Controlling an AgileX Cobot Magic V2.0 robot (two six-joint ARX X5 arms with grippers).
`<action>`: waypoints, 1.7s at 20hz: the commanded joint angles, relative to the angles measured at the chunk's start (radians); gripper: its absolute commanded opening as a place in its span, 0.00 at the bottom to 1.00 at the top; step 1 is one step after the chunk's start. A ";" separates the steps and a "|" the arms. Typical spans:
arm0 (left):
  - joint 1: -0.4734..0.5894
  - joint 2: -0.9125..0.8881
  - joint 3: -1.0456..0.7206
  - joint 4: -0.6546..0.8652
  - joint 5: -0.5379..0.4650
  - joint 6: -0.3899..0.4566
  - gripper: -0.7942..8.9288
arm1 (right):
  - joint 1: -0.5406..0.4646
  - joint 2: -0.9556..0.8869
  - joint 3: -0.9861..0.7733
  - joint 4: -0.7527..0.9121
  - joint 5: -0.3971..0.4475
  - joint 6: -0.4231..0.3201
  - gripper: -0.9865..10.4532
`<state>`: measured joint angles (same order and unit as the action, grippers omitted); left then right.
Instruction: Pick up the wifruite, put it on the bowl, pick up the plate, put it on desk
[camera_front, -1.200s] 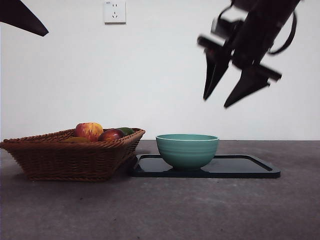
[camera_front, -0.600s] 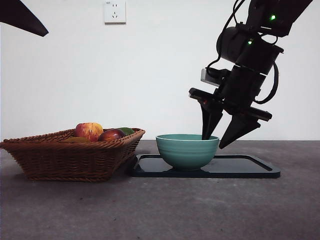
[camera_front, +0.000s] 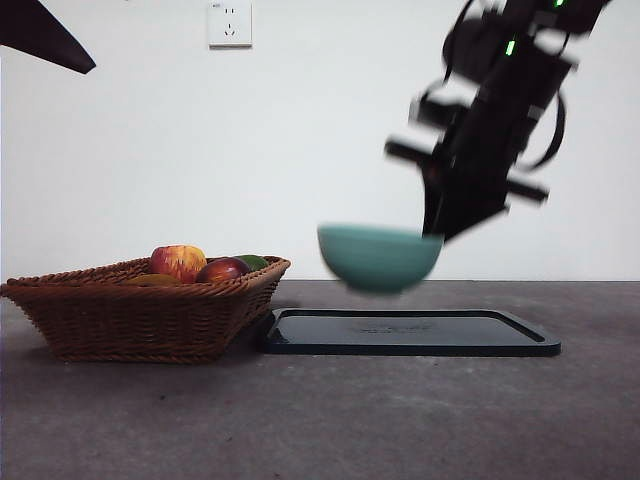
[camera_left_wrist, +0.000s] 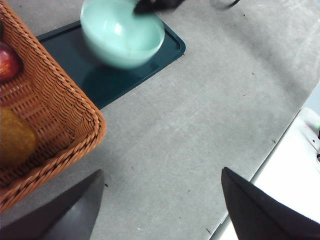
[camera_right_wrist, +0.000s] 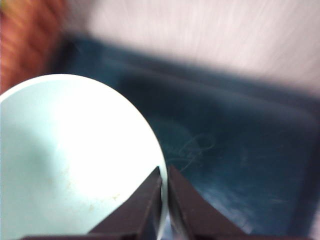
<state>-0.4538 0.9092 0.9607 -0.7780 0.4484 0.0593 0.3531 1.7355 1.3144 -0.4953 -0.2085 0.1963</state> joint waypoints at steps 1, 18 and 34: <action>-0.005 0.006 0.009 0.008 0.006 0.008 0.46 | 0.005 -0.078 0.024 -0.030 -0.001 -0.027 0.09; -0.005 0.006 0.009 0.007 0.006 0.008 0.46 | 0.150 -0.640 -0.290 -0.264 0.000 -0.057 0.09; -0.005 0.006 0.009 0.006 0.006 0.008 0.46 | 0.255 -0.367 -0.550 0.098 0.053 0.030 0.09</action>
<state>-0.4538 0.9092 0.9607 -0.7792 0.4484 0.0593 0.6006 1.3567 0.7612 -0.4091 -0.1566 0.2138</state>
